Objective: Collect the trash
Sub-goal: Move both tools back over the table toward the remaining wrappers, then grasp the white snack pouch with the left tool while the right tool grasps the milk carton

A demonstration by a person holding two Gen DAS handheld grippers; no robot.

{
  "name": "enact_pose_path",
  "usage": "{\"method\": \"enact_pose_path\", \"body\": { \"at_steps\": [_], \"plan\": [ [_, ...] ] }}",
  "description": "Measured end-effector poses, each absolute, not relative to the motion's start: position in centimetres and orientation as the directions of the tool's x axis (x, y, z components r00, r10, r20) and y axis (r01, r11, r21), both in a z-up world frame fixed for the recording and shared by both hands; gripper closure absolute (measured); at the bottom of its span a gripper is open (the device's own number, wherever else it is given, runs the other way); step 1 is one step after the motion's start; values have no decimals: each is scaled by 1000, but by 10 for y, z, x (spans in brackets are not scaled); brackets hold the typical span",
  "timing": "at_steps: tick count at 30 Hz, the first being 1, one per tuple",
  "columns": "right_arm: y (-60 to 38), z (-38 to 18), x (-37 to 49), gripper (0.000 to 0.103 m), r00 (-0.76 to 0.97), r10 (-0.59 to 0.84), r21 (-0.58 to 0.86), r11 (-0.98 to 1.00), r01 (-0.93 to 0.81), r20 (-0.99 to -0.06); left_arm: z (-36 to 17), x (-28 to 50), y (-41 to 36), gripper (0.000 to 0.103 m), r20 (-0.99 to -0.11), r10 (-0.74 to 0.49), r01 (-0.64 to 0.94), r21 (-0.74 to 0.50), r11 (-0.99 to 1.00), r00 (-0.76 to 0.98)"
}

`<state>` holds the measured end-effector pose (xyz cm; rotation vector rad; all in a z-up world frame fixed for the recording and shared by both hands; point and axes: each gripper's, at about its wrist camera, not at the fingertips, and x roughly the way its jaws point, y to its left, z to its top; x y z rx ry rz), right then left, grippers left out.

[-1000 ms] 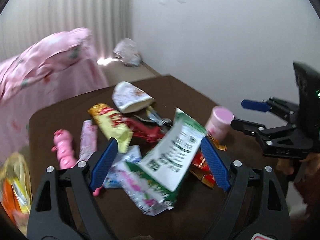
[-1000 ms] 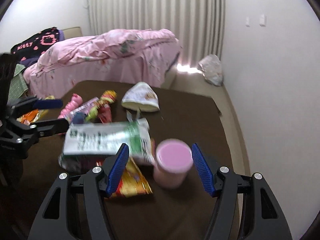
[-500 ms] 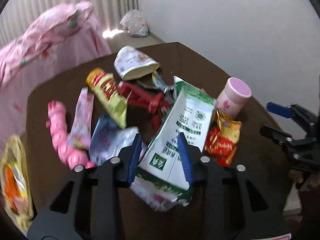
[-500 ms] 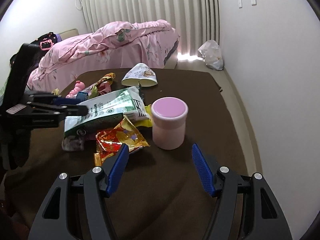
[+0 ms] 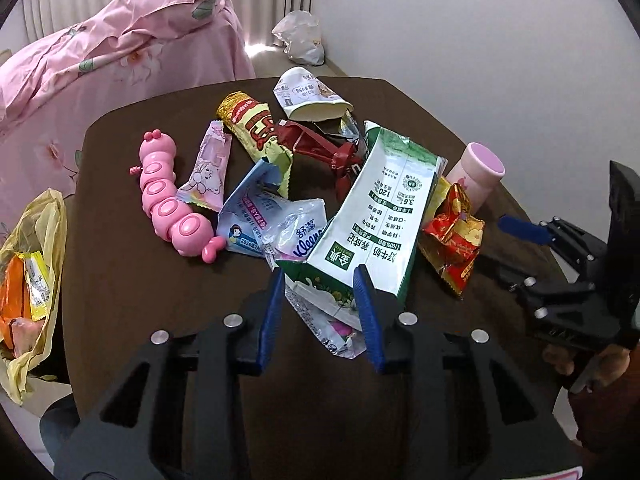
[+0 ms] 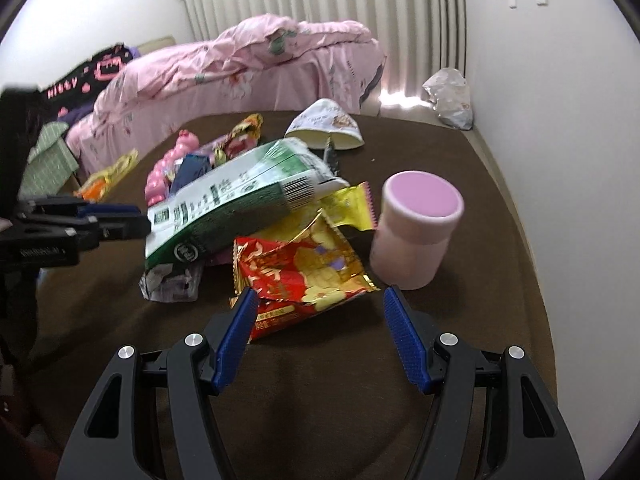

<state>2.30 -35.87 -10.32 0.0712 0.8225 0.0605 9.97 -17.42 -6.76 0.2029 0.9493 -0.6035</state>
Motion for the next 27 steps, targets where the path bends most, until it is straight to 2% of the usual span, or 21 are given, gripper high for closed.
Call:
{"method": "enact_pose_path", "body": {
  "at_steps": [13, 18, 20, 22, 24, 27],
  "plan": [
    [-389, -120, 3, 41, 632, -95, -41, 994, 100, -769, -66, 101, -181, 69, -803, -414, 580, -108, 808, 428],
    [-399, -112, -7, 41, 669, -113, -45, 992, 118, -735, -42, 109, -194, 58, -747, -498, 649, -119, 752, 440],
    [-402, -105, -8, 41, 698, -108, -33, 992, 119, -708, -24, 124, -210, 51, -690, -557, 694, -109, 712, 463],
    [-406, -100, -8, 41, 724, -100, -19, 993, 119, -682, -14, 151, -227, 42, -637, -623, 718, -152, 679, 454],
    [-409, -97, -7, 41, 737, -102, -19, 993, 120, -669, -13, 187, -247, 40, -629, -649, 732, -180, 657, 428],
    [-416, -93, -5, 41, 750, -114, -33, 992, 122, -652, -18, 239, -270, 40, -642, -627, 725, -157, 671, 441]
  ]
}}
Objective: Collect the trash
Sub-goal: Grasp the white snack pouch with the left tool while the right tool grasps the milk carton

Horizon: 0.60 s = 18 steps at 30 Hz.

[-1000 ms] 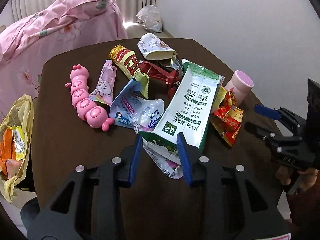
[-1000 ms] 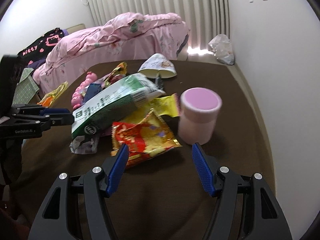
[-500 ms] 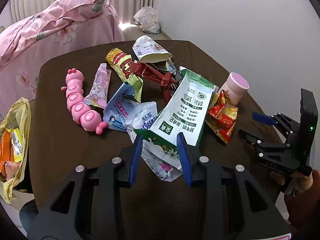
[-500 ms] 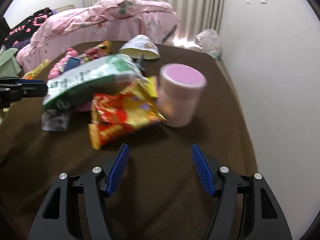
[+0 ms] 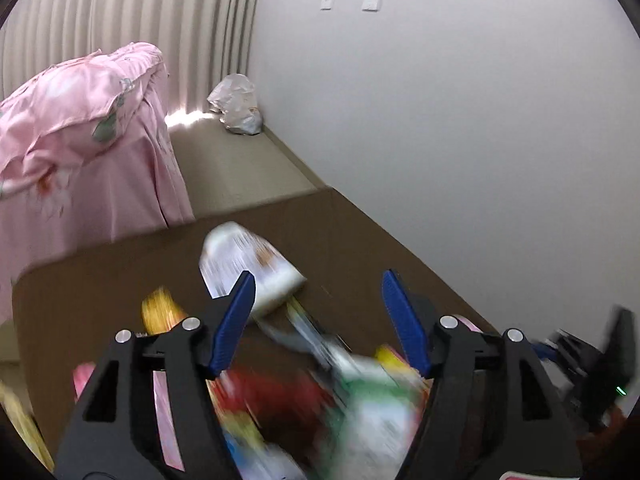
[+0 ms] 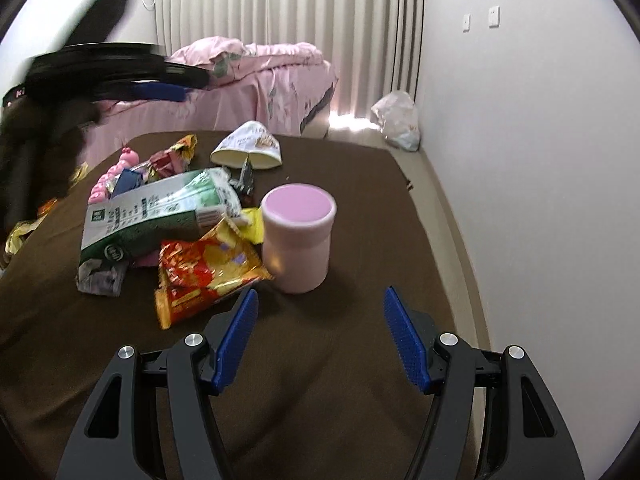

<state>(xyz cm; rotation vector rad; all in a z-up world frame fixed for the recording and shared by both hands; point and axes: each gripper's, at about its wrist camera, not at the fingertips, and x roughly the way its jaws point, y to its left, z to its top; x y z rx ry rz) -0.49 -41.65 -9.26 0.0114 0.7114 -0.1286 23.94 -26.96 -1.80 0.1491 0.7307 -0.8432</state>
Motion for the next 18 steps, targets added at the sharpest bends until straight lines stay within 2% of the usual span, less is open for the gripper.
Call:
{"method": "enact_pose_path", "body": {
  "at_steps": [2, 4, 8, 10, 11, 12, 14, 18],
  "plan": [
    [-422, -92, -5, 41, 753, -126, -39, 990, 132, -646, -30, 282, -287, 37, -681, -587, 714, -133, 687, 438],
    [-432, -92, -5, 41, 750, -142, -34, 987, 157, -646, -49, 315, -300, 34, -745, -550, 699, -161, 697, 377],
    [-445, -93, -10, 41, 745, -156, -8, 980, 198, -649, -92, 365, -317, 34, -865, -406, 586, -171, 792, 296],
    [-445, -93, -11, 41, 745, -161, -7, 978, 206, -648, -109, 378, -315, 39, -896, -383, 510, -227, 830, 224],
    [-445, -92, -12, 41, 744, -161, -7, 979, 205, -648, -109, 378, -310, 46, -887, -400, 491, -249, 835, 230],
    [-444, -92, -12, 41, 744, -158, -5, 979, 203, -649, -109, 377, -308, 48, -887, -403, 484, -256, 837, 227],
    [-439, -90, -11, 41, 747, -143, 1, 982, 189, -650, -108, 371, -302, 50, -881, -420, 485, -276, 830, 218],
    [-426, -83, -6, 41, 756, -131, -14, 987, 159, -641, -92, 345, -286, 50, -854, -427, 509, -236, 828, 297]
  ]
}}
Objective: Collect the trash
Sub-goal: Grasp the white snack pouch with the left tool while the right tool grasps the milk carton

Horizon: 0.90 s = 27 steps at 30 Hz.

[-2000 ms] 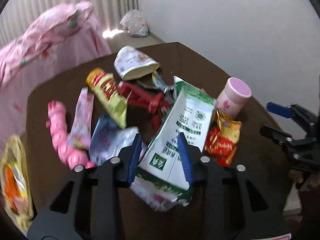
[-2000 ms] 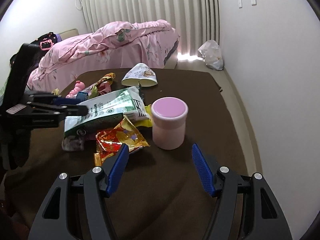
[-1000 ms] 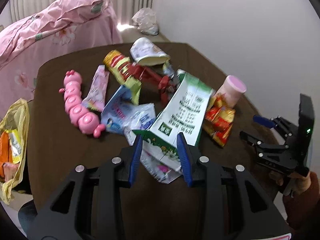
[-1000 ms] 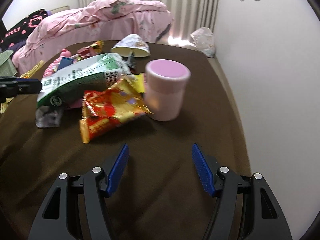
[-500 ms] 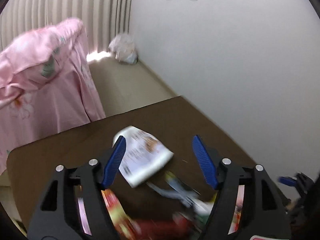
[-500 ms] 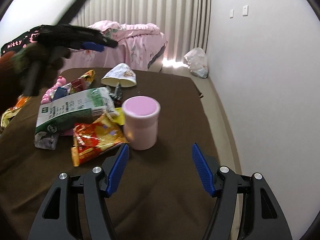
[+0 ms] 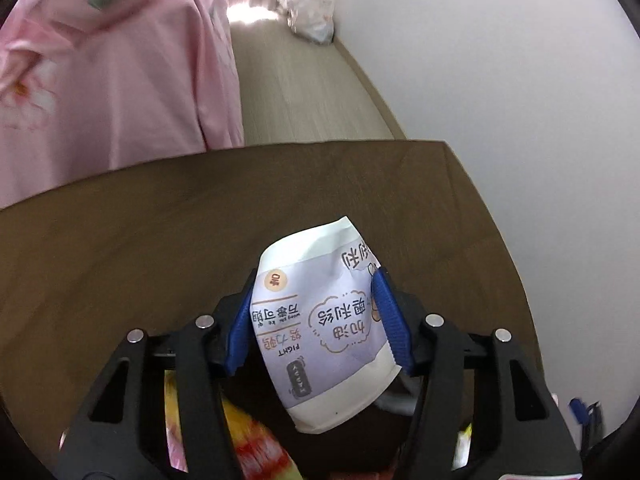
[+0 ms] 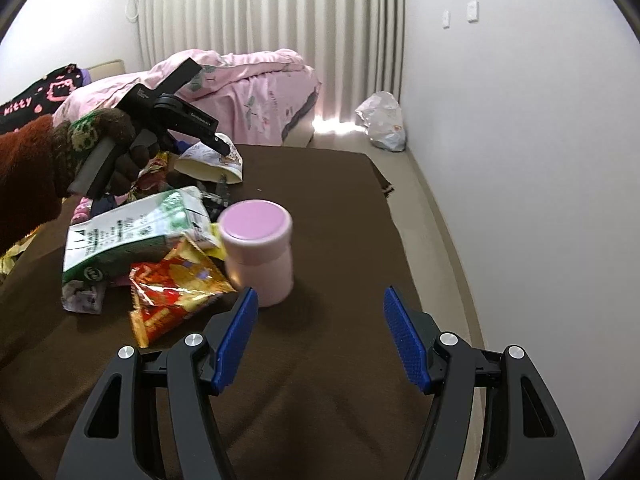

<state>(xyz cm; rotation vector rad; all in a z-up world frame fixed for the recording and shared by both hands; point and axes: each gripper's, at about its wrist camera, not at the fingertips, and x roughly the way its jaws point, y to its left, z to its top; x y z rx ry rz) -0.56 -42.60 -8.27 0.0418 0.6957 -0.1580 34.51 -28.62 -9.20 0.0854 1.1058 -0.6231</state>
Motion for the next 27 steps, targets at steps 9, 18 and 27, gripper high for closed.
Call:
{"method": "enact_pose_path", "body": {
  "at_steps": [9, 18, 27],
  "plan": [
    [-378, -68, 15, 41, 756, 46, 127, 991, 50, -652, -9, 223, -203, 50, -672, -513, 529, -207, 823, 535],
    [-300, -47, 56, 41, 759, 179, 178, 980, -84, -626, -12, 144, -89, 50, -618, -441, 343, -278, 897, 651],
    [-270, -73, 94, 63, 679, 68, -37, 989, -140, -731, -29, 108, -48, 50, -617, -431, 299, -312, 902, 659]
  ]
}}
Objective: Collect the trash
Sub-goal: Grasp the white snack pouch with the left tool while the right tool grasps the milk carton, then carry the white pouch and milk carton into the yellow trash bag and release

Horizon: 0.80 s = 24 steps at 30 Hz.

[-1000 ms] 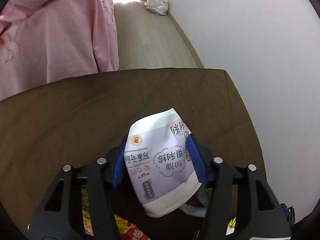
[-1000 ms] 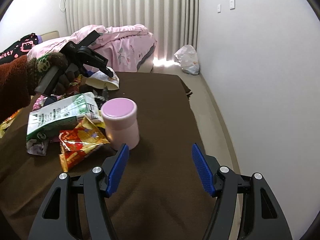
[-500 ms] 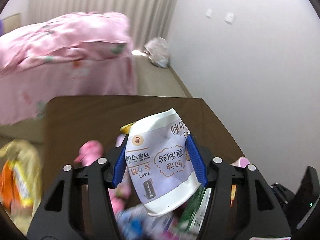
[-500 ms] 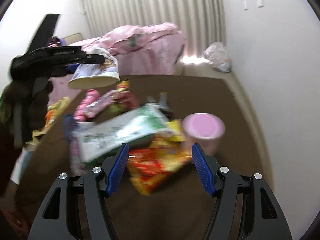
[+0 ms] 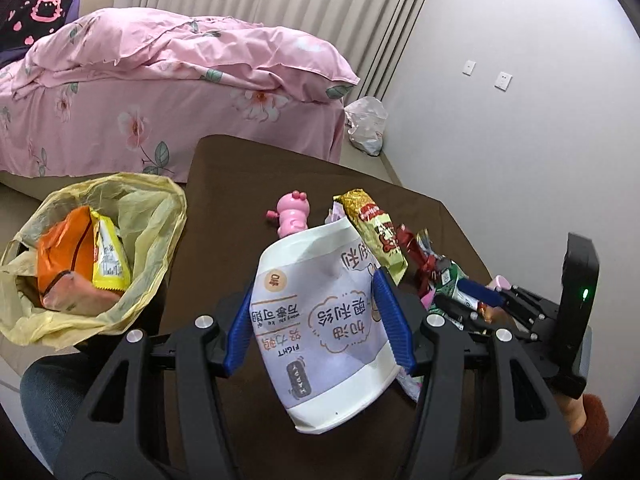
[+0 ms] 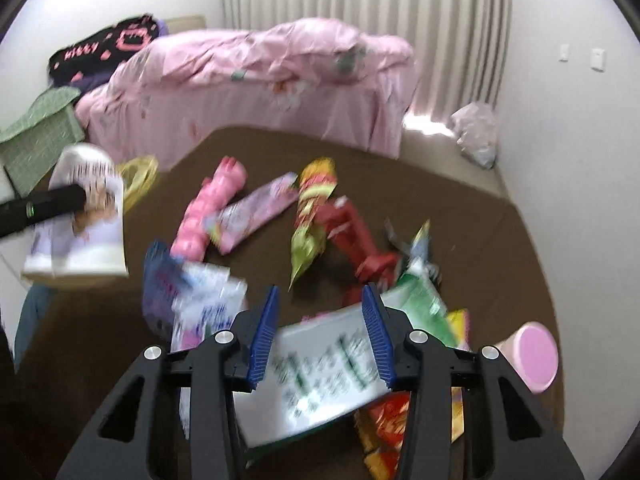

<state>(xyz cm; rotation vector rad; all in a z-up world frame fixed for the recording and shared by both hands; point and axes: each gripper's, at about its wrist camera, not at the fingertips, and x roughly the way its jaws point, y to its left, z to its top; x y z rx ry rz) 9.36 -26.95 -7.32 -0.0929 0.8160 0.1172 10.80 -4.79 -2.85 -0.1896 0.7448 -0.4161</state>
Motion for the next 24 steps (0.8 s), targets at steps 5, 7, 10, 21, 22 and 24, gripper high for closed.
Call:
{"method": "enact_pose_path", "body": {
  "at_steps": [5, 7, 10, 21, 22, 24],
  "plan": [
    [-272, -87, 44, 63, 629, -9, -150, 973, -172, -777, -33, 107, -33, 50, -608, -446, 279, -354, 893, 656],
    [-277, -90, 27, 63, 615, -58, -205, 964, -171, -786, -34, 107, -33, 50, -607, -456, 280, -366, 887, 650],
    [-292, -75, 5, 63, 643, -41, -165, 977, -134, -765, -37, 104, -37, 50, -613, -465, 296, -362, 884, 639],
    [-348, -76, 48, 54, 604, 29, 132, 983, 127, -797, -39, 90, -47, 50, -614, -411, 309, -272, 912, 674],
    [-345, -80, 52, 53, 592, 55, 154, 981, 117, -804, -40, 91, -46, 50, -617, -412, 306, -276, 911, 670],
    [-341, -87, 61, 49, 567, 69, 158, 982, 108, -821, -43, 94, -45, 50, -626, -416, 301, -288, 909, 660]
  ]
}}
